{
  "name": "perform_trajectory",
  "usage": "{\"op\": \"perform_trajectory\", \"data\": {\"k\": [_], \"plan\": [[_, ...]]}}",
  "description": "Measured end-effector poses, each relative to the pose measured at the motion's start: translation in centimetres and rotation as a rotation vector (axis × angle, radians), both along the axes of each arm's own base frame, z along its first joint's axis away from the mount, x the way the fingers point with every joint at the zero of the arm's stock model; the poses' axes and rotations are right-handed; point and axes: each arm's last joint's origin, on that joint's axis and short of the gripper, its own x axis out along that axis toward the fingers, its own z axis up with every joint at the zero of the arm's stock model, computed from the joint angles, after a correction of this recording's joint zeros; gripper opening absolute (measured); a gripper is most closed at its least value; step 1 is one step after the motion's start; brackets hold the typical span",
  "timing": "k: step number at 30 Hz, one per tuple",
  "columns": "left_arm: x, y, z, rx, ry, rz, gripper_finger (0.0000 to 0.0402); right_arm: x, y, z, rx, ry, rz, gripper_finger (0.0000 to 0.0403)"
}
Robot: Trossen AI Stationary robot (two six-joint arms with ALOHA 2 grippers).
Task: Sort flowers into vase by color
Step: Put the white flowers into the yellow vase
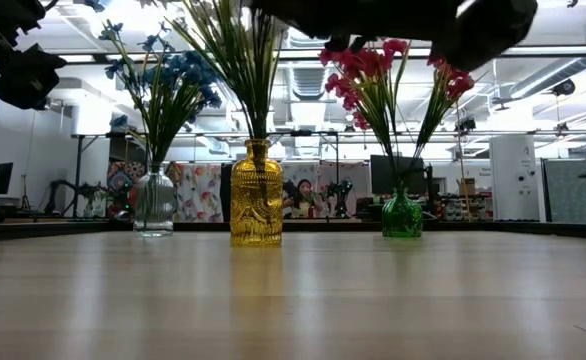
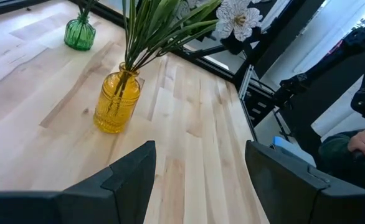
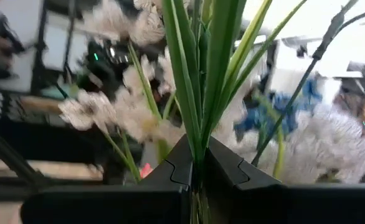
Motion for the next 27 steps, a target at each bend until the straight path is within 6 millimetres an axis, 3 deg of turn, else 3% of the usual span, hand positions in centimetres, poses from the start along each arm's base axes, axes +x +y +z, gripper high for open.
{"op": "perform_trajectory", "data": {"k": [6, 27], "plan": [[0.0, 0.0, 0.0, 0.0, 0.0, 0.0, 0.0235, 1.0, 0.0, 0.2, 0.037, 0.095, -0.021, 0.0018], [0.0, 0.1, -0.1, 0.011, 0.008, 0.042, 0.0235, 0.6, -0.4, -1.5, 0.033, 0.185, -0.029, 0.0018]]}}
